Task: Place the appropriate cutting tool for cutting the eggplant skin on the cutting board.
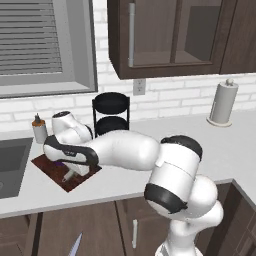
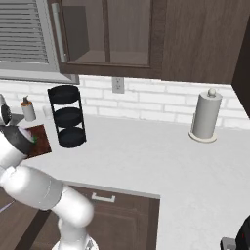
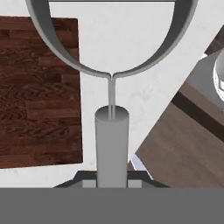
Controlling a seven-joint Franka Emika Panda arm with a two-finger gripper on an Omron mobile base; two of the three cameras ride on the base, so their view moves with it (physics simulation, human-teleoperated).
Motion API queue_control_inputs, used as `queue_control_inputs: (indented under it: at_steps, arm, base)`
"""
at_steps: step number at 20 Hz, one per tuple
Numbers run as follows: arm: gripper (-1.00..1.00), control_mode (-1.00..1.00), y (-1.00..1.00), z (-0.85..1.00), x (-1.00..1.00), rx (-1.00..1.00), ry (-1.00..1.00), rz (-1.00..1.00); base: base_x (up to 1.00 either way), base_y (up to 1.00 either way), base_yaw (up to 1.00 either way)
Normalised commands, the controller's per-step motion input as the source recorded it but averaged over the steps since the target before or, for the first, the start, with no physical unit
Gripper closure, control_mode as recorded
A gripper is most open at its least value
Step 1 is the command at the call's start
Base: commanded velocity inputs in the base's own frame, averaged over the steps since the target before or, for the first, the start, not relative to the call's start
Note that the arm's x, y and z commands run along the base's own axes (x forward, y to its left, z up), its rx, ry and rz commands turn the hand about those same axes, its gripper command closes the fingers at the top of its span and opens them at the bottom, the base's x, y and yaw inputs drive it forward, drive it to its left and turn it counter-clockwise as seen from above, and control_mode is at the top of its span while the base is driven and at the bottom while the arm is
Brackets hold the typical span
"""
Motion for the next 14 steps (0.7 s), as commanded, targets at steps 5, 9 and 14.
queue_control_inputs:
  at_steps: [5,9,14]
  arm:
    - [1.00,-1.00,0.16,-0.53,0.60,-0.01,0.02,0.00]
    - [1.00,-1.00,0.14,-0.48,0.50,0.00,0.02,0.00]
    - [1.00,-1.00,0.15,-0.26,0.37,0.00,0.01,-0.01]
  base:
    - [0.00,0.00,0.00]
    - [0.00,0.00,0.00]
    - [0.00,0.00,0.00]
